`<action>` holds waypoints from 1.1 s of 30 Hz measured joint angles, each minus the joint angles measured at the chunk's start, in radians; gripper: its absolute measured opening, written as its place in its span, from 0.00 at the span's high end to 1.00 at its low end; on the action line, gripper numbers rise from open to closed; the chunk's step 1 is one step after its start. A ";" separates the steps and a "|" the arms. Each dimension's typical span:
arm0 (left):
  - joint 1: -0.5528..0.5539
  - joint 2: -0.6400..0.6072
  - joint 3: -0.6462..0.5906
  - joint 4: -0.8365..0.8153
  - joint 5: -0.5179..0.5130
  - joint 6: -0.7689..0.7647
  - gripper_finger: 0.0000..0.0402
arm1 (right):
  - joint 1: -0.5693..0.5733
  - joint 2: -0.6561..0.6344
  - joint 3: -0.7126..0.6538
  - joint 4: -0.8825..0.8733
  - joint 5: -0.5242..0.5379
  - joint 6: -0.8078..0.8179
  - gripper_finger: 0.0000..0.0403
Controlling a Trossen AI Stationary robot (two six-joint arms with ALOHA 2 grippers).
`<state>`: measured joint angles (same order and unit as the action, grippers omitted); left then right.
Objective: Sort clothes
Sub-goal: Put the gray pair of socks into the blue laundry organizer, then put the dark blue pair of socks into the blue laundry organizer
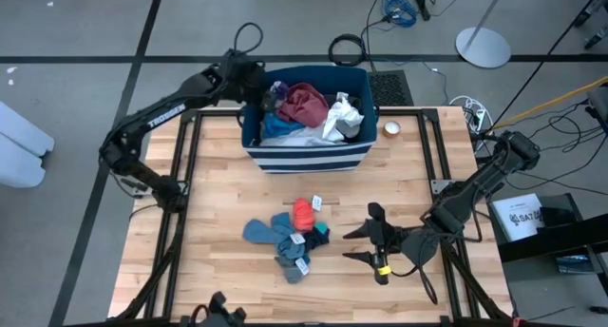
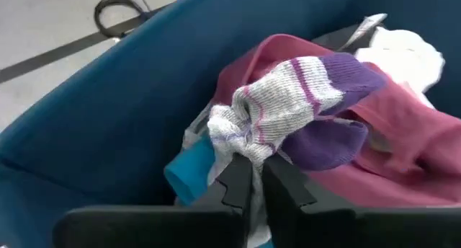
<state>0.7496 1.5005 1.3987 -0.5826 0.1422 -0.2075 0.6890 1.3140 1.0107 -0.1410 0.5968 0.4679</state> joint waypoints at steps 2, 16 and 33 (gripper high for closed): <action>0.007 0.011 0.000 0.002 0.000 -0.012 0.88 | 0.001 0.000 0.000 -0.001 -0.001 0.000 0.53; 0.002 -0.075 0.009 -0.005 -0.042 0.065 0.52 | 0.000 0.000 0.000 -0.017 -0.026 -0.016 0.53; -0.290 -0.306 0.009 -0.015 0.018 0.059 0.51 | -0.003 0.000 0.000 0.004 -0.021 -0.034 0.53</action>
<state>0.4598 1.1944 1.4074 -0.5973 0.1600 -0.1481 0.6865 1.3144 1.0107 -0.1369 0.5758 0.4335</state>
